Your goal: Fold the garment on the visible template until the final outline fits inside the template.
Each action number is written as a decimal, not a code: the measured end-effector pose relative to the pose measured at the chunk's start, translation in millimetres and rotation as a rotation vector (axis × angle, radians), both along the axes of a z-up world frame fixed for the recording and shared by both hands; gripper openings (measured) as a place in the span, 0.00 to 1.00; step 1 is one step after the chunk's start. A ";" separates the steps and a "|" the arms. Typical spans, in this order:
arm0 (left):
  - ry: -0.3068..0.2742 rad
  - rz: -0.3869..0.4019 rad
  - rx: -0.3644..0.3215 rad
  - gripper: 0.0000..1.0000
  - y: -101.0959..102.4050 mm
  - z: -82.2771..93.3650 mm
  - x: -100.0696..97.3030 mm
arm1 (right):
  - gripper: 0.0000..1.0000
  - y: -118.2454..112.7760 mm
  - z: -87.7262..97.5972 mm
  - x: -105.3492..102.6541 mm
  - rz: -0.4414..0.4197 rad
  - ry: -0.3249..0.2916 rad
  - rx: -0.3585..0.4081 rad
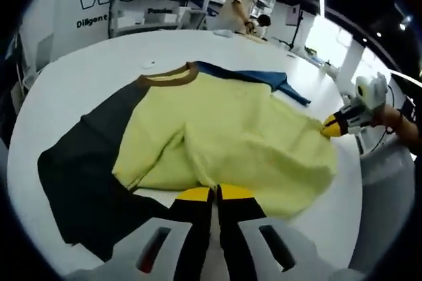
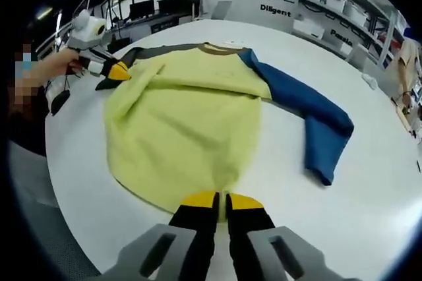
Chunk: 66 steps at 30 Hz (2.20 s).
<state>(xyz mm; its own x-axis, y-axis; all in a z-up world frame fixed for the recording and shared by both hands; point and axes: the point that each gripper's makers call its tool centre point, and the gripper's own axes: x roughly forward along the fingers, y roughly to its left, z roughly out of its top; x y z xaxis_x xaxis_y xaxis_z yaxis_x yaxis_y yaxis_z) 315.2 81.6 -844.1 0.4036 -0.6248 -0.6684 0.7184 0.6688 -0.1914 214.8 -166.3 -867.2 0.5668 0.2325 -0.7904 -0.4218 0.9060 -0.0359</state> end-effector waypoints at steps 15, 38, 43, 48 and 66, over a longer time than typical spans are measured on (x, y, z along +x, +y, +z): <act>0.046 0.099 0.000 0.01 21.9 37.9 -41.1 | 0.00 8.5 27.0 -20.0 0.037 0.039 0.021; 0.238 0.271 0.148 0.01 55.9 17.6 -141.8 | 0.00 4.5 42.4 -68.7 0.083 0.060 -0.018; 0.302 0.329 0.133 0.01 58.4 6.8 -157.2 | 0.00 -2.7 36.8 -76.7 0.079 0.080 -0.052; 0.327 0.356 0.160 0.02 67.9 -6.2 -162.1 | 0.00 -3.9 32.8 -83.8 0.080 0.099 -0.047; 0.286 0.371 0.091 0.01 59.7 4.1 -158.3 | 0.00 -8.9 10.0 -95.7 0.106 0.160 -0.120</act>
